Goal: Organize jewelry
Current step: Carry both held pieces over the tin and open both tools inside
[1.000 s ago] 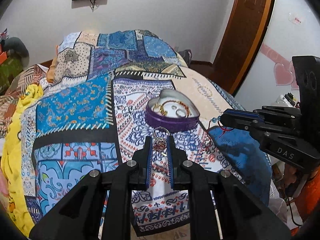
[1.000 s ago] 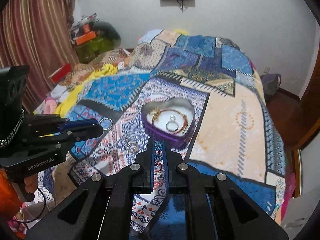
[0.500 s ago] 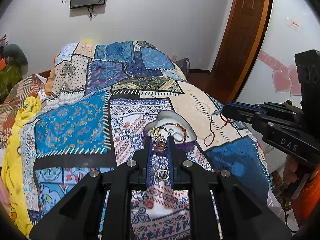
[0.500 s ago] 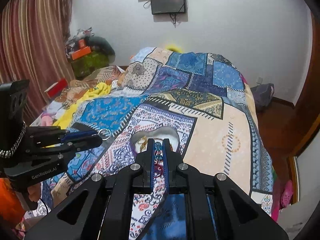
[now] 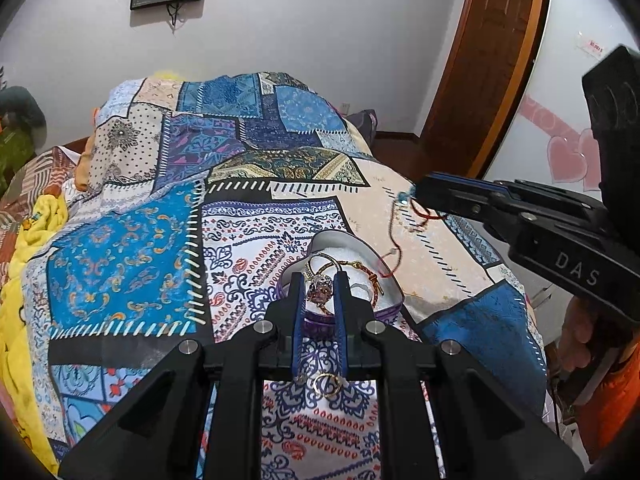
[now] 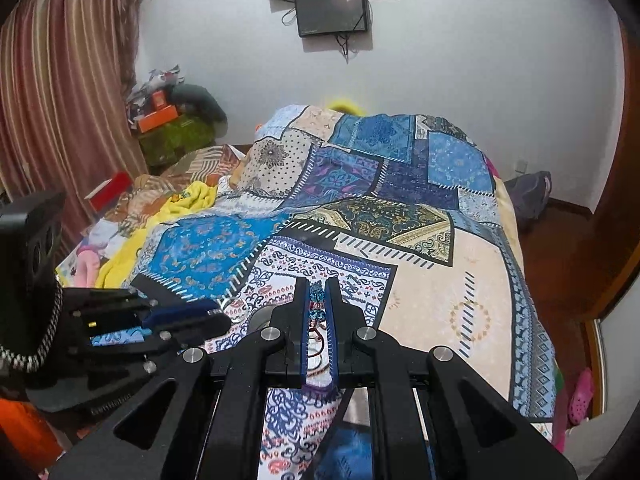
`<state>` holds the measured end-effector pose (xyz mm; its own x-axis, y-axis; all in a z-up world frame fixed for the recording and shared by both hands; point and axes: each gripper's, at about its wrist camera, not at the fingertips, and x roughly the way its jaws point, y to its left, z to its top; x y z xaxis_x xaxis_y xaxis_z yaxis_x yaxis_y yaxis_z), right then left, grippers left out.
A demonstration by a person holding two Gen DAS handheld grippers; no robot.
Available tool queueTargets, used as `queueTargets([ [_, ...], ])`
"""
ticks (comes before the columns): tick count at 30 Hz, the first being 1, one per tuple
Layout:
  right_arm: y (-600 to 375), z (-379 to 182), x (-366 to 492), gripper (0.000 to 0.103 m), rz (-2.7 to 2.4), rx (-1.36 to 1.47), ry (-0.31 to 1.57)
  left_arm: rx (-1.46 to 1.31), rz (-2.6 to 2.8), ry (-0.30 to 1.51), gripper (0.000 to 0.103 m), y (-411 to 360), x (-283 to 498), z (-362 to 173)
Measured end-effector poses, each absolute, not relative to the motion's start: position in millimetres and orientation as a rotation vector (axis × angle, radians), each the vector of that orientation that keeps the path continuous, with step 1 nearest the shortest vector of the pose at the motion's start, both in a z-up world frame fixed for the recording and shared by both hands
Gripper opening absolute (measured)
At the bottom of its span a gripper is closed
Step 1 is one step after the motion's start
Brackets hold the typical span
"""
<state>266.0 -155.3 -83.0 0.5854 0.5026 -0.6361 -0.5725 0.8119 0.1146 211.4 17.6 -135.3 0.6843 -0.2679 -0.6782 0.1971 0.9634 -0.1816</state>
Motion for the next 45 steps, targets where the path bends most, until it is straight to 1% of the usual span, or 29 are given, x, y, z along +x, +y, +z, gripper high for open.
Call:
queueTargets([
  [19,-141,-125,303,0.007,0.611,-0.142,0.854,-0.087,-0.280,0.869,0.013,4,249,-167],
  [28,-142,-140,309,0.007,0.627,-0.142,0.944,-0.091,-0.292,0.898,0.013,2,252,-172],
  [36,-141,-140,303,0.007,0.633,-0.163,0.952,-0.085,-0.298,0.884,0.013,1,244,-164],
  [42,-145,-134,302,0.009,0.634,-0.141,0.953,-0.084,-0.294,0.869,0.013,6,234,-156],
  [44,-146,-130,301,0.012,0.633,-0.136,0.948,-0.083,-0.291,0.860,0.013,8,230,-151],
  [45,-147,-129,300,0.016,0.634,-0.136,0.945,-0.081,-0.289,0.856,0.013,8,227,-149],
])
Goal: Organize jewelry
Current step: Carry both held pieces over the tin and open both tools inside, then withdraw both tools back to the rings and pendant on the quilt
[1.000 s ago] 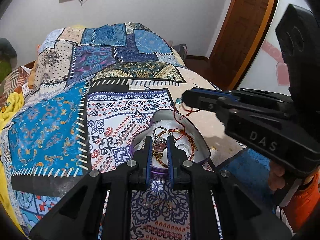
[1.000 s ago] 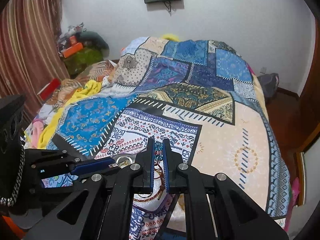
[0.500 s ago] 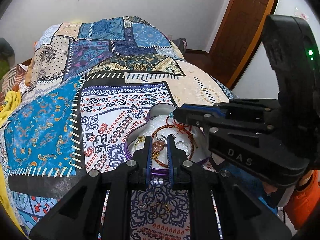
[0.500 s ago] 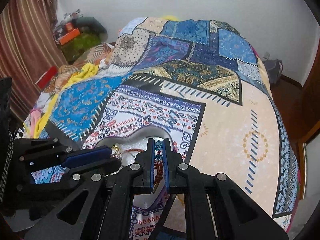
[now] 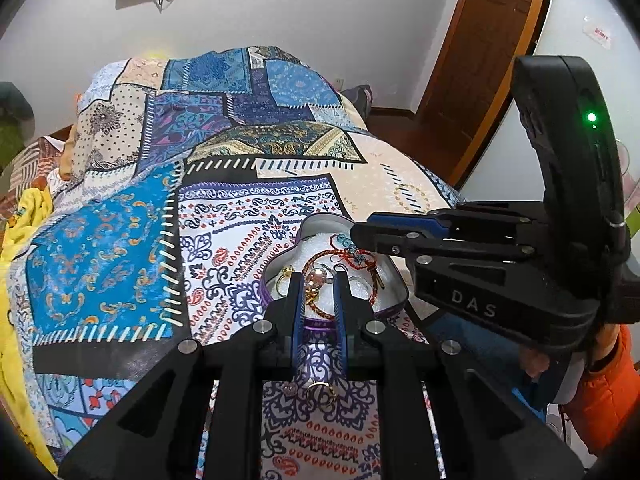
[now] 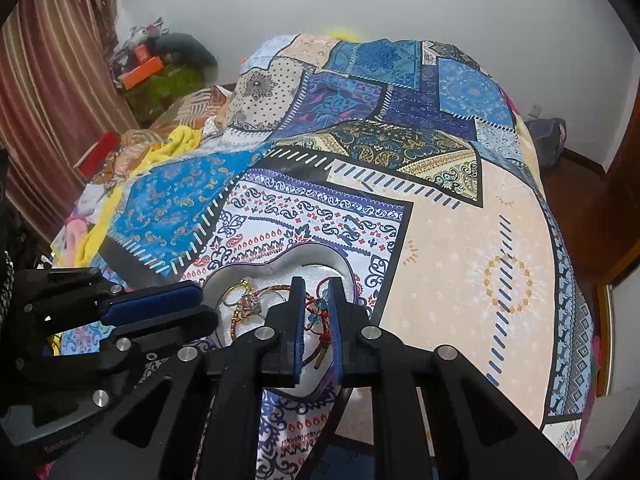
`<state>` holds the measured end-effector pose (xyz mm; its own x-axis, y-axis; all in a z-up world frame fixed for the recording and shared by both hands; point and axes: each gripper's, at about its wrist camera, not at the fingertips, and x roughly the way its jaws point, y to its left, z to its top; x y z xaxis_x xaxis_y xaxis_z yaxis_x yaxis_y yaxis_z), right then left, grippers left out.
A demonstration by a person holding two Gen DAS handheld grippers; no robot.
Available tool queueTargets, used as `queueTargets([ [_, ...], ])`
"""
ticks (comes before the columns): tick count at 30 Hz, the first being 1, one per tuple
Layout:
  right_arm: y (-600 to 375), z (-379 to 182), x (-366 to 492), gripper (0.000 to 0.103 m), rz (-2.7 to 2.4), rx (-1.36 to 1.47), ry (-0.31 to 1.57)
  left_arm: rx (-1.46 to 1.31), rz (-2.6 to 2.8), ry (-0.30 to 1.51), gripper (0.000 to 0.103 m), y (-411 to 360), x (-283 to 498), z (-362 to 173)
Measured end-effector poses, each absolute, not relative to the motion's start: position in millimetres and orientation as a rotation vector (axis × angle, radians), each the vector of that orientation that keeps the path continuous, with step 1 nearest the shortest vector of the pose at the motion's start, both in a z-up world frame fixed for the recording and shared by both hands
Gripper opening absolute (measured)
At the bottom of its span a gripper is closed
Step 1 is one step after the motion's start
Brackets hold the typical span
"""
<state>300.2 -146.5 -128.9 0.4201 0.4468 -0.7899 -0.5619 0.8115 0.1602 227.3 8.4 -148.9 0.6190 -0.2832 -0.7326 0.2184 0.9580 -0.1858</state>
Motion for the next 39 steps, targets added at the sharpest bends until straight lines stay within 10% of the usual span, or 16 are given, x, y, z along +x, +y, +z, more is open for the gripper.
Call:
queueTargets([
  [5,-149,-116,290,0.036,0.630,-0.143,0.903,-0.081,-0.271,0.838,0.013,14,219,-139],
  [39,-109,-161,223,0.037,0.734,-0.302,1.010,-0.060,-0.116,0.932,0.026,60,155,-172],
])
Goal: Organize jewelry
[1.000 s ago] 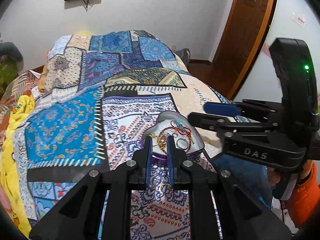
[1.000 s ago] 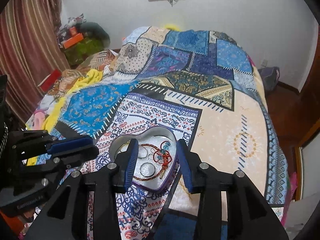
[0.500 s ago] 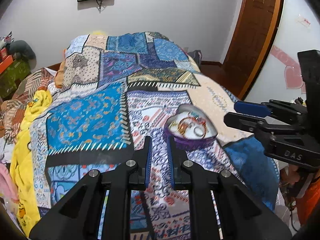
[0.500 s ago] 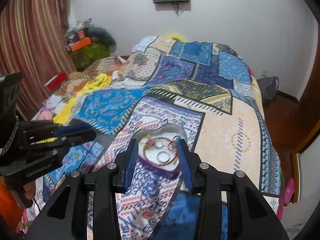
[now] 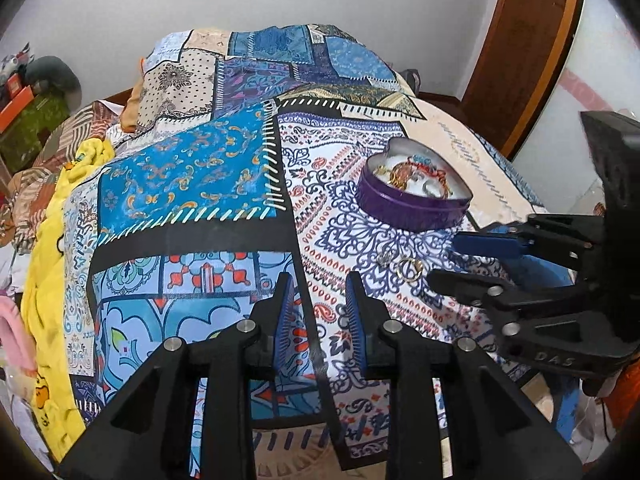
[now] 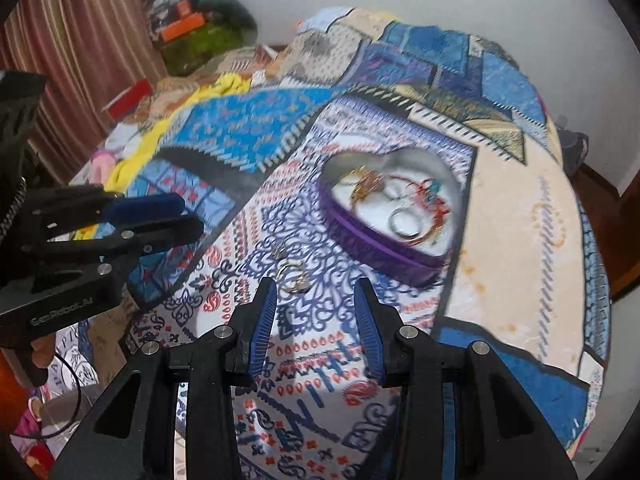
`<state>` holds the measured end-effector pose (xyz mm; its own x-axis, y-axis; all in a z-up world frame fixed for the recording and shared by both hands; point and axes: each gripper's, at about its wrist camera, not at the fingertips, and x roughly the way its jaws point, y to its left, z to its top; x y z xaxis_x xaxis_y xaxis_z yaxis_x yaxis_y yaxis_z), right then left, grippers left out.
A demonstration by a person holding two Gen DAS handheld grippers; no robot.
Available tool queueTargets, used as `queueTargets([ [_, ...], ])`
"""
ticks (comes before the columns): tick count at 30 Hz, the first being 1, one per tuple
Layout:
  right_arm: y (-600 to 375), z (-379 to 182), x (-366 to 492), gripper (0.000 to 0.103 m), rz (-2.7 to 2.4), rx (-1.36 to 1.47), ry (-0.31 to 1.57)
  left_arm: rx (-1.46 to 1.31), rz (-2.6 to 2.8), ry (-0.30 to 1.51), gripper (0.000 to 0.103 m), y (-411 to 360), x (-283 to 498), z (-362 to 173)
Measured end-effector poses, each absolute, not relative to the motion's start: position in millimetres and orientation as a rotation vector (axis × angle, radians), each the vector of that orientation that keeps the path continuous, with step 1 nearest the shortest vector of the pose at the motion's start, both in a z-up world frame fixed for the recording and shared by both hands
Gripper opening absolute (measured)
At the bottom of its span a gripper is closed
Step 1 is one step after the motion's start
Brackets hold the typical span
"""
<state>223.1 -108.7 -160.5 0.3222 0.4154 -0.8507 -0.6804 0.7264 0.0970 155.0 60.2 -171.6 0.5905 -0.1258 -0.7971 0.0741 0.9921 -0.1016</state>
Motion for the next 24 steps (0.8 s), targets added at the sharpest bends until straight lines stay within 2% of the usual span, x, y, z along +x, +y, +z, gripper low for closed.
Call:
queueTargets([
  [13,-93,-171,221,0.036,0.790,-0.397,1.004,-0.080,-0.133,0.947,0.026,60,161,-180],
  [14,-93,-171,221,0.035,0.795,-0.394,1.003,-0.080,-0.135,0.947,0.026,59,161,-180],
  [16,-91,-172,219,0.018,0.811,-0.403,1.001,-0.079,-0.139,0.946,0.026,58,162,-180],
  [20,-90,-172,218,0.014,0.814,-0.411,0.994,-0.077,-0.145,0.948,0.026,54,163,-180],
  [22,-93,-170,219,0.008,0.811,-0.398,0.996,-0.079,-0.151,0.946,0.026,53,164,-179],
  [24,-98,-168,219,0.008,0.800,-0.387,0.991,-0.084,-0.161,0.944,0.026,51,164,-178],
])
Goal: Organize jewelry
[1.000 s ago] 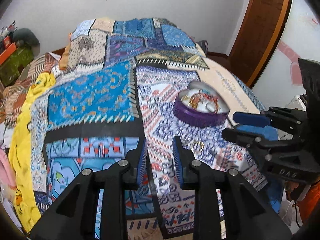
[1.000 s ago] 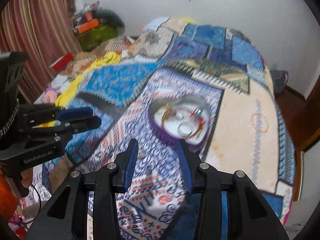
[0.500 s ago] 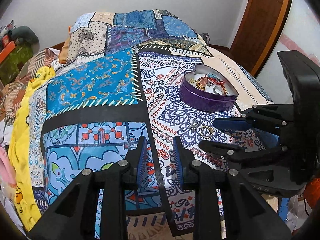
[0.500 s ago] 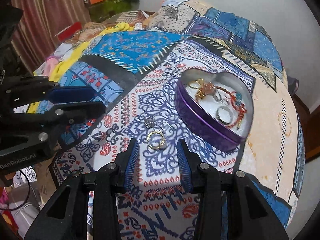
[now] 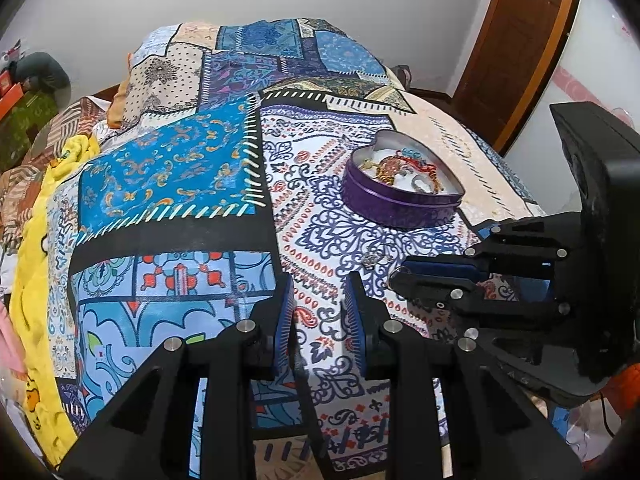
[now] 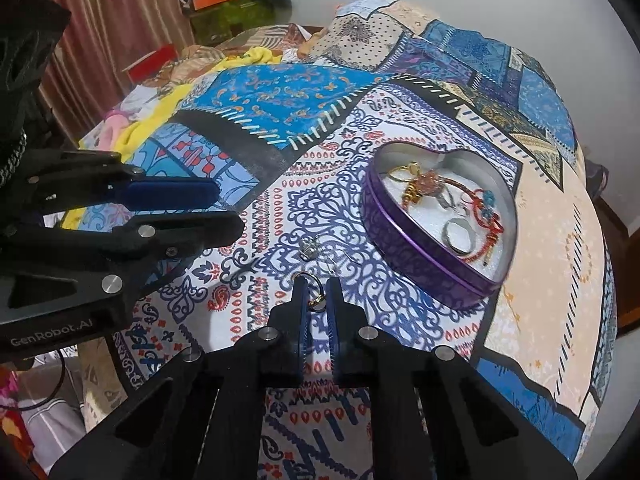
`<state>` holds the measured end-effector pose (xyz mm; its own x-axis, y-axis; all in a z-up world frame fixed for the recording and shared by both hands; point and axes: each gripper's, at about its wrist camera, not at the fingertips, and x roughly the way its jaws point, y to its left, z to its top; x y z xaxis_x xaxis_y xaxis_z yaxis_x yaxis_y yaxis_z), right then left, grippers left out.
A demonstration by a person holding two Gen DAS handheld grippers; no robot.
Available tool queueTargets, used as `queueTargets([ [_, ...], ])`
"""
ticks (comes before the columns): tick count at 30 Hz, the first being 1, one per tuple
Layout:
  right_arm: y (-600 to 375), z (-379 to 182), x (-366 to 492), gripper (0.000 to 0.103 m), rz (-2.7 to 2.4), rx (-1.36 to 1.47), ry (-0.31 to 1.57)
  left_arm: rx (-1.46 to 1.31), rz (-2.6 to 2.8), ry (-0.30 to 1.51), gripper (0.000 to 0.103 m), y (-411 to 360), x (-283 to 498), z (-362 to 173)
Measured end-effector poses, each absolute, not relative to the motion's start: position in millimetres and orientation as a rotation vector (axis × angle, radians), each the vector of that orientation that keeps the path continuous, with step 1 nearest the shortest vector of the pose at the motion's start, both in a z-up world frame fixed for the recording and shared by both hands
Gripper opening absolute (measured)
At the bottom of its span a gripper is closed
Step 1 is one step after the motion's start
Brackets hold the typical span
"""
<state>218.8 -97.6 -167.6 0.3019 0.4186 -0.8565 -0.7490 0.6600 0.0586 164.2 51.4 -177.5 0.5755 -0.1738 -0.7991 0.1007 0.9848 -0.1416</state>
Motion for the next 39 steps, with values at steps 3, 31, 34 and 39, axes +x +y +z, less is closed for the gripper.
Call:
queueTargets([
  [3,-107,-164,219,0.008,0.784,-0.370,0.981,-0.093,-0.178,0.947,0.026,48,167,-177],
  [31,-150,-148,237,0.008,0.691,-0.198,0.933,-0.074,-0.232,0.966,0.014,19,194,-199],
  [34,-150,-146,235,0.008,0.693,-0.193,0.930,-0.069,-0.231,0.959,0.009,18,193,-198],
  [39,-152,-141,235,0.008,0.690,-0.188,0.919,-0.045,-0.219,0.953,0.009,15,190,-196],
])
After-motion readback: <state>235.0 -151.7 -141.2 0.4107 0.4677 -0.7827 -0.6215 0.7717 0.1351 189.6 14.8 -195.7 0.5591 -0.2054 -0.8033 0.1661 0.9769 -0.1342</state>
